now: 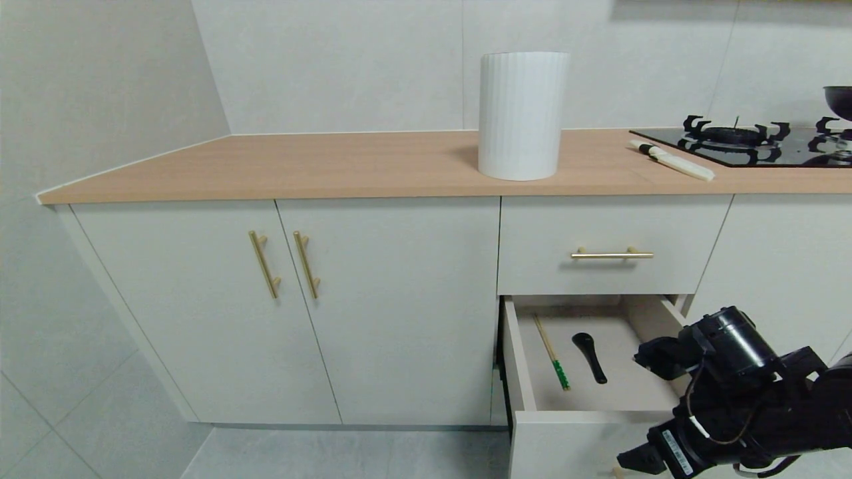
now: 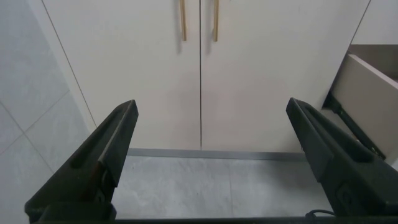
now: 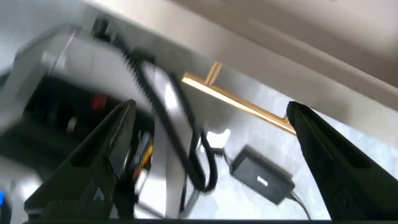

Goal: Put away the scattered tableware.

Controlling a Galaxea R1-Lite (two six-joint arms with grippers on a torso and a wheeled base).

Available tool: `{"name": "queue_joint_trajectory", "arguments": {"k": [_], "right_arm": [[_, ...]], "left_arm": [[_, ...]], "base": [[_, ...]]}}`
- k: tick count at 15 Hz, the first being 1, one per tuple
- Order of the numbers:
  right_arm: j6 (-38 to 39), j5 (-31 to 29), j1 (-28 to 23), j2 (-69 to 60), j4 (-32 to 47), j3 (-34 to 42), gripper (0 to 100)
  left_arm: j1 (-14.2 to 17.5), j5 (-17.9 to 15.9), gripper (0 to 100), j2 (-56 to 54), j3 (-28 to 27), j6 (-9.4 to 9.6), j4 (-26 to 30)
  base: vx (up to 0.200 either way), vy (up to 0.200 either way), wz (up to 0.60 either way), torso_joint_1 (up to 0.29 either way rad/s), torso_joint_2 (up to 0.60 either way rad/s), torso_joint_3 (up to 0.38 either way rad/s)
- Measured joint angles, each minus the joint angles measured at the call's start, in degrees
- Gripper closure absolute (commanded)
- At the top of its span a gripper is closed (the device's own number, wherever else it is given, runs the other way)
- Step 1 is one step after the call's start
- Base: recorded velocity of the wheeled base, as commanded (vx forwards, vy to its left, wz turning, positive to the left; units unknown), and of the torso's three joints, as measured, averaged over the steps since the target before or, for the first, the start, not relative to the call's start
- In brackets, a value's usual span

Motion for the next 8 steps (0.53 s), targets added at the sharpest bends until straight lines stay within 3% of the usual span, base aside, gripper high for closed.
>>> {"name": "queue_joint_trajectory", "arguments": {"k": [4,8], "right_arm": [[1.5,-1.7,-0.9,2.6,-4.1,0.0,0],[5.8,-5.0,-2.1,6.3,-13.2,0.1,0]], "left_arm": [[0.0,0.0,0,0.0,0.0,0.0,0.0],[0.0,0.0,0,0.0,0.0,0.0,0.0]], "base": [[0.0,0.0,0.0,0.0,0.0,0.0],[0.0,0.0,0.0,0.0,0.0,0.0]]}}
